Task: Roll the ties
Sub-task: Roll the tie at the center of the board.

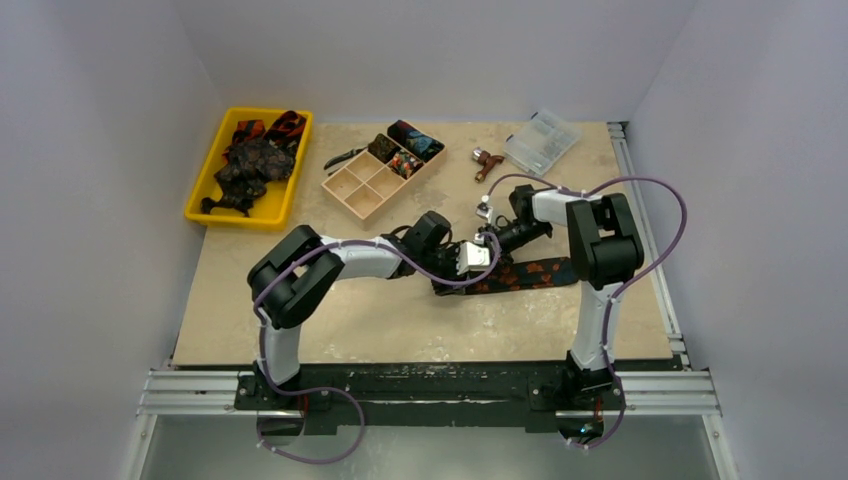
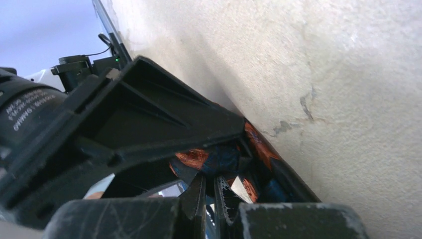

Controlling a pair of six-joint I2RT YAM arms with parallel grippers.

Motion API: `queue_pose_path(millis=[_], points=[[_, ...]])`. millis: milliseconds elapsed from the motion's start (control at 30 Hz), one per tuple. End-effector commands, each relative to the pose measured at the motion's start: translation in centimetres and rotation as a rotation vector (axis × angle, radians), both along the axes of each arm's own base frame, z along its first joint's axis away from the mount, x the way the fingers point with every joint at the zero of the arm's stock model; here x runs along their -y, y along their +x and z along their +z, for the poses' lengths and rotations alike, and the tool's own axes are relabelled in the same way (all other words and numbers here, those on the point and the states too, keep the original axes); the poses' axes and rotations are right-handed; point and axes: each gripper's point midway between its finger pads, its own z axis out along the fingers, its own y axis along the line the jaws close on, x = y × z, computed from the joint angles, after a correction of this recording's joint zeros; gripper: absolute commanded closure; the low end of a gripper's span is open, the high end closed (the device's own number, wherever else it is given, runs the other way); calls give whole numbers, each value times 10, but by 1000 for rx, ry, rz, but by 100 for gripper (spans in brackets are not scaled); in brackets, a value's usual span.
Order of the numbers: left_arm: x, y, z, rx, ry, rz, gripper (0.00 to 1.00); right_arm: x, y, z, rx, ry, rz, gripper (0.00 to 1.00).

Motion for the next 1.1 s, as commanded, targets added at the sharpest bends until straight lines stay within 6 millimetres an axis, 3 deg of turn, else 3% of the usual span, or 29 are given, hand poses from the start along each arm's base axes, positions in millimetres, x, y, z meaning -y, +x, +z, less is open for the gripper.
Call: queue_pose_path(millis=[0,200,333,467,733,933,1000,1067], points=[[-24,-7,-26,-97,-2,119,46,25,-8,-34,79,-159,58,100],[-3,2,-8,-153,-144,188,43,38,1,-51,140,-267,46,100],[15,3,9,-129,-289,149,42,46,7,-58,152,-336,44,100],[25,0,8,-84,-345,72,42,53,8,-68,128,-391,53,100],[19,2,7,-16,-338,61,42,38,19,-75,177,-426,113,100],[12,-2,6,-70,-332,112,43,32,34,-80,250,-453,137,100],[12,-1,3,-92,-329,139,49,30,39,-80,268,-453,132,100],[9,0,-2,-106,-311,165,62,25,44,-79,281,-436,129,100]])
